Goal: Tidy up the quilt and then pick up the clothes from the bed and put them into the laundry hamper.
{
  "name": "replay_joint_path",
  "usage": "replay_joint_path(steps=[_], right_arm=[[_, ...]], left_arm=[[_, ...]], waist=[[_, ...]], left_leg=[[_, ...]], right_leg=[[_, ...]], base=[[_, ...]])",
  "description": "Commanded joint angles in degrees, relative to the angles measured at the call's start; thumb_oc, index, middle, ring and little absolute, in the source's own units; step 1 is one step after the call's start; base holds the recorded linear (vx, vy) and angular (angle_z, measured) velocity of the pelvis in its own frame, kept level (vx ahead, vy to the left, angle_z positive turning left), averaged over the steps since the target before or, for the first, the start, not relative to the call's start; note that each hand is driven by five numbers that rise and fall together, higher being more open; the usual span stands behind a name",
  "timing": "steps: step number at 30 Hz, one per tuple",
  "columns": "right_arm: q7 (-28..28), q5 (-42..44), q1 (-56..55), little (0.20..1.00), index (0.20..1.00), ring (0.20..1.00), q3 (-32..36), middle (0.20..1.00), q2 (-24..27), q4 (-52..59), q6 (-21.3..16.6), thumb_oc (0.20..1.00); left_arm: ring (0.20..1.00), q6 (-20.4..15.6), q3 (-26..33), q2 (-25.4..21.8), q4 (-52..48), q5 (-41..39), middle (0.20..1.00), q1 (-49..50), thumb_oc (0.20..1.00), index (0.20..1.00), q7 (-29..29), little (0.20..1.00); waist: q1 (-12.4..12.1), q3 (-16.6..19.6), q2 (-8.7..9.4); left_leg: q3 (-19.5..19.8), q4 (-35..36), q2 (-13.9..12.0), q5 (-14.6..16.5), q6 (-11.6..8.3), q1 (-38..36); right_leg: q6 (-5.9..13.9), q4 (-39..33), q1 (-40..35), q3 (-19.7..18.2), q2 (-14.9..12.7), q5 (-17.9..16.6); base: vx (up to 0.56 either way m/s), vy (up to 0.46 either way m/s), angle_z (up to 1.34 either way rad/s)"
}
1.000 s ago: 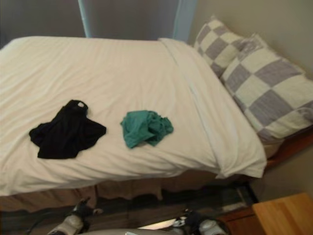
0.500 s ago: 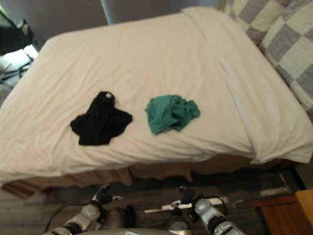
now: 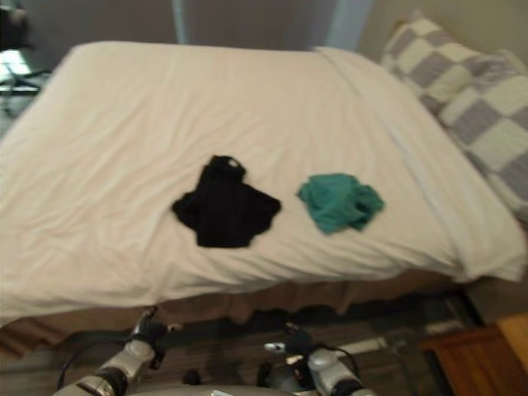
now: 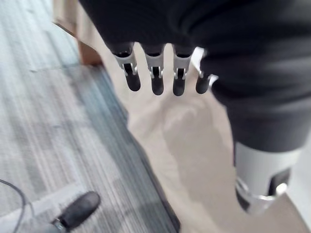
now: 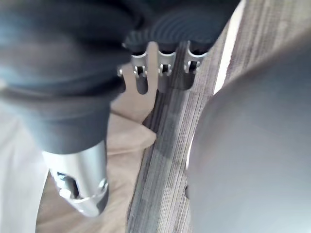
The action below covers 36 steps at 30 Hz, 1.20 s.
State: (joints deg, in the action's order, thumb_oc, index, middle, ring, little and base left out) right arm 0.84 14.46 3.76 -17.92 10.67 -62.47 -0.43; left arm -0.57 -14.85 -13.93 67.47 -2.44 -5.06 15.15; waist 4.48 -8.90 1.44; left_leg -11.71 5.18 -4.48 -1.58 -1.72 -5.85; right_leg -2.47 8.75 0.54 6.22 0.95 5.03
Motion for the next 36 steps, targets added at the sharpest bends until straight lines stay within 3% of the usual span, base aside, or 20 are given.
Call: replay_joint_path(steps=[1,4,5,6,9,11,14,18,20,22,26,27,31,33,36], right_arm=[[8.7,7.5,2.4,1.000,1.000,1.000,4.8,1.000,6.8,-5.4,-2.4,1.000],[11.7,6.1,0.3,1.000,1.000,1.000,13.9,1.000,14.1,-6.8,-5.3,1.000],[11.4,4.1,-0.7,1.000,1.000,1.000,18.8,1.000,20.1,-7.4,-7.7,1.000],[11.3,4.4,-0.9,1.000,1.000,1.000,19.4,1.000,20.8,-7.4,-8.2,1.000],[7.4,8.3,-2.2,1.000,1.000,1.000,24.6,1.000,27.0,-4.4,-11.3,1.000],[8.0,5.2,-3.2,1.000,1.000,1.000,26.6,1.000,30.3,0.0,-13.8,1.000],[11.8,-5.8,-5.1,1.000,1.000,1.000,26.9,1.000,36.0,10.5,-13.1,1.000],[9.3,-14.2,-5.5,1.000,1.000,1.000,24.7,1.000,40.7,20.1,-12.3,1.000],[8.9,-16.0,-5.3,1.000,1.000,1.000,23.6,1.000,41.8,22.7,-11.6,1.000],[7.1,-16.5,-2.2,1.000,1.000,1.000,19.4,1.000,44.8,26.5,-10.1,1.000],[5.3,-14.4,7.9,1.000,1.000,1.000,10.4,1.000,45.4,27.9,-8.9,1.000],[5.2,-14.4,8.4,1.000,1.000,1.000,10.1,1.000,45.4,27.9,-8.9,1.000],[3.5,-13.7,16.6,1.000,1.000,1.000,3.5,1.000,44.4,29.4,-8.9,1.000],[4.1,-10.4,23.0,1.000,1.000,1.000,-0.5,1.000,44.0,30.1,-10.0,1.000],[4.2,-8.9,26.9,1.000,1.000,1.000,-2.1,1.000,43.7,30.9,-10.7,1.000]], left_arm=[[1.000,-2.2,4.0,-2.4,3.8,-4.1,1.000,-0.9,1.000,1.000,7.6,1.000],[1.000,-7.4,12.1,-8.4,5.9,1.1,1.000,2.6,1.000,1.000,10.4,1.000],[1.000,-9.7,14.9,-13.4,5.7,1.9,1.000,3.8,1.000,1.000,11.1,1.000],[1.000,-10.1,15.2,-14.1,5.7,2.0,1.000,3.9,1.000,1.000,11.2,1.000],[1.000,-15.9,19.4,-23.7,1.2,4.7,1.000,5.1,1.000,1.000,10.0,1.000],[1.000,-19.0,20.8,-28.9,-4.3,4.9,1.000,4.7,1.000,1.000,8.5,1.000],[1.000,-20.4,20.1,-36.1,-17.8,14.2,1.000,3.0,1.000,1.000,9.3,1.000],[1.000,-20.2,17.4,-41.9,-31.7,13.9,1.000,0.8,1.000,1.000,4.8,1.000],[1.000,-19.9,16.4,-42.7,-34.7,11.9,1.000,-0.9,1.000,1.000,2.5,1.000],[1.000,-16.3,9.5,-44.0,-41.4,11.2,1.000,-8.2,1.000,1.000,-2.8,1.000],[1.000,-12.1,-4.4,-39.7,-41.2,12.7,1.000,-21.1,1.000,1.000,-7.0,1.000],[1.000,-11.9,-4.8,-39.5,-41.0,12.8,1.000,-21.6,1.000,1.000,-7.1,1.000],[1.000,-10.6,-12.3,-35.7,-34.1,15.8,1.000,-30.3,1.000,1.000,-8.2,1.000],[1.000,-11.8,-16.5,-32.7,-25.2,16.7,1.000,-37.6,1.000,1.000,-7.4,1.000],[1.000,-13.2,-18.0,-31.1,-20.9,16.8,1.000,-41.3,1.000,1.000,-6.6,1.000]], waist=[[0.6,-0.7,1.55],[0.3,-0.4,1.26],[0.3,0.0,0.95],[0.3,0.0,0.90],[0.4,0.4,0.51],[0.8,0.5,0.54],[1.7,0.7,0.82],[2.3,0.7,1.06],[2.6,0.7,1.18],[3.0,1.1,1.51],[3.3,0.4,2.01],[3.3,0.3,2.03],[4.5,-1.7,2.19],[6.1,-5.0,2.41],[6.9,-7.5,2.35]], left_leg=[[-3.3,-0.2,-2.7,1.9,-1.80,-1.6],[-2.8,-0.2,-2.7,2.0,-2.03,-1.9],[-2.8,-0.2,-2.7,2.0,-2.39,-1.9],[-2.8,-0.2,-2.6,2.0,-2.43,-1.9],[-3.1,-0.2,-2.3,2.2,-2.60,-2.1],[-3.0,-0.2,-1.7,2.6,-2.37,-2.2],[-3.5,-0.2,-1.2,3.0,-2.11,-2.2],[-4.0,-0.2,-0.8,3.4,-1.89,-2.3],[-4.1,-0.2,-0.8,3.5,-1.80,-2.3],[-4.5,-0.2,-0.5,3.9,-1.59,-2.5],[-5.6,-0.2,-0.4,4.4,-1.22,-2.3],[-5.7,-0.2,-0.4,4.5,-1.21,-2.2],[-7.2,-0.2,-0.6,4.5,-1.25,-0.7],[-8.8,-0.2,-0.9,3.9,-1.43,1.3],[-9.8,-0.2,-0.9,3.6,-1.50,2.9]], right_leg=[[8.58,-13.7,-4.9,0.0,-5.8,-7.9],[8.66,-13.7,-5.3,-0.4,-5.4,-7.2],[9.01,-13.7,-5.5,0.1,-5.6,-7.0],[9.06,-13.7,-5.6,0.2,-5.6,-6.9],[9.48,-13.7,-6.1,0.8,-6.0,-6.7],[9.54,-13.7,-6.1,0.5,-6.0,-6.7],[9.82,-13.7,-6.0,0.0,-6.0,-7.0],[9.86,-13.7,-5.8,-0.5,-5.9,-7.2],[9.86,-13.7,-5.7,-0.6,-5.8,-7.2],[9.94,-13.7,-5.5,-1.1,-5.6,-7.2],[10.21,-13.7,-4.4,-1.9,-5.5,-7.6],[10.22,-13.7,-4.3,-2.0,-5.4,-7.6],[10.67,-13.7,-1.8,-3.6,-5.2,-8.1],[10.94,-13.7,1.1,-5.5,-4.8,-8.7],[11.02,-13.7,3.2,-6.4,-4.4,-9.1]], base=[[0.03,0.031,-0.09],[0.07,0.045,-0.10],[0.05,0.070,0.09],[0.05,0.076,0.09],[0.04,0.059,0.06],[0.04,0.032,0.05],[0.04,0.002,0.01],[0.05,-0.017,-0.05],[0.06,-0.041,0.00],[0.12,-0.117,0.01],[0.03,-0.112,-0.11],[-0.05,-0.085,-0.31],[-0.10,-0.079,-0.27],[-0.27,-0.096,-0.36],[-0.21,-0.035,-0.24]])
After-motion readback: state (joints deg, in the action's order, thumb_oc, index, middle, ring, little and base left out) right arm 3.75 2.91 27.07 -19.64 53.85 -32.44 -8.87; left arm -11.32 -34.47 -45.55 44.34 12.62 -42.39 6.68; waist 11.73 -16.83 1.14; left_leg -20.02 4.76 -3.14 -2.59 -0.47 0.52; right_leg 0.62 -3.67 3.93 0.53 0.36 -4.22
